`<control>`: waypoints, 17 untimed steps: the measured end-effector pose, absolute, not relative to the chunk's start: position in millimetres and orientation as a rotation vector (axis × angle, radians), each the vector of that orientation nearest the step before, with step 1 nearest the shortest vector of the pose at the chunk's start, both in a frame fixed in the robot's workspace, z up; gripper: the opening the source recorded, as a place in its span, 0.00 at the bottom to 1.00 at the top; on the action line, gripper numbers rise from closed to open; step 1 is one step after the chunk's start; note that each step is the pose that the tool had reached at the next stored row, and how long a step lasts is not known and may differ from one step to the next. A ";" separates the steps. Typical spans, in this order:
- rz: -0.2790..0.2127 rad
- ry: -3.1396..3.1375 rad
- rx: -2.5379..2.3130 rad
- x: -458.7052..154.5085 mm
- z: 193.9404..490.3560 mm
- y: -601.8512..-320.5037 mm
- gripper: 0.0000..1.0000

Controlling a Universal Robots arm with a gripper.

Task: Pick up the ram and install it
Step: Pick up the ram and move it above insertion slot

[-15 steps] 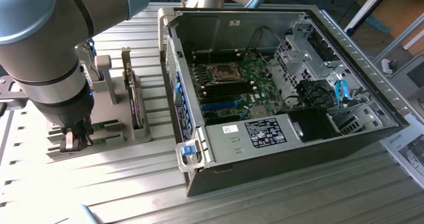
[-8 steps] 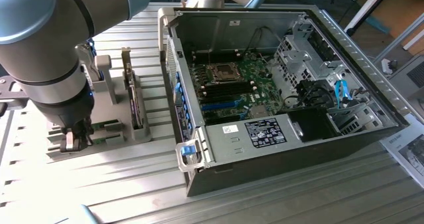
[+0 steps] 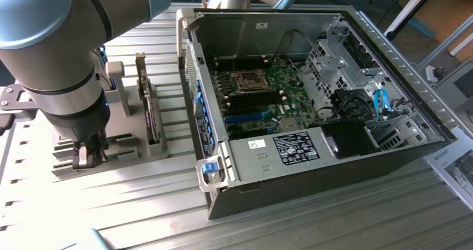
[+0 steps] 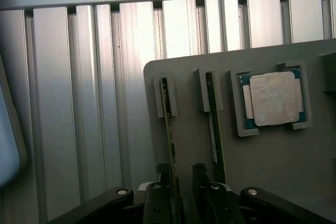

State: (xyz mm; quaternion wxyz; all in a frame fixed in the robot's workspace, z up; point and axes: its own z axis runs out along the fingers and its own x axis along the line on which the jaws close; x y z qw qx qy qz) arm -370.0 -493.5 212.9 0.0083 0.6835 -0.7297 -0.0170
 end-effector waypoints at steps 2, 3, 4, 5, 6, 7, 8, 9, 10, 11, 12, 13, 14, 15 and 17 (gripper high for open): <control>-0.053 -2.280 2.136 -367.6 213.0 -493.5 0.31; -0.053 -2.280 2.136 -366.4 212.9 -493.5 0.31; -0.053 -2.280 2.136 -365.4 212.9 -493.5 0.31; -0.053 -2.280 2.136 -364.6 212.9 -493.5 0.31; -0.053 -2.280 2.136 -363.8 212.9 -493.5 0.31; -0.053 -2.280 2.136 -363.1 212.9 -493.5 0.31; -0.053 -2.280 2.136 -363.0 212.8 -493.5 0.31; -0.053 -2.280 2.136 -363.0 212.9 -493.5 0.31; -0.053 -2.280 2.136 -362.9 212.9 -493.5 0.31; -0.053 -2.280 2.136 -362.9 213.0 -493.5 0.31; -0.053 -2.280 2.136 -362.9 213.0 -493.5 0.31; -0.053 -2.280 2.136 -362.9 212.9 -493.5 0.31; -0.053 -2.280 2.136 -362.9 212.9 -493.5 0.31; -0.053 -2.280 2.136 -362.9 212.9 -493.5 0.31; -0.053 -2.280 2.136 -362.9 212.9 -493.5 0.31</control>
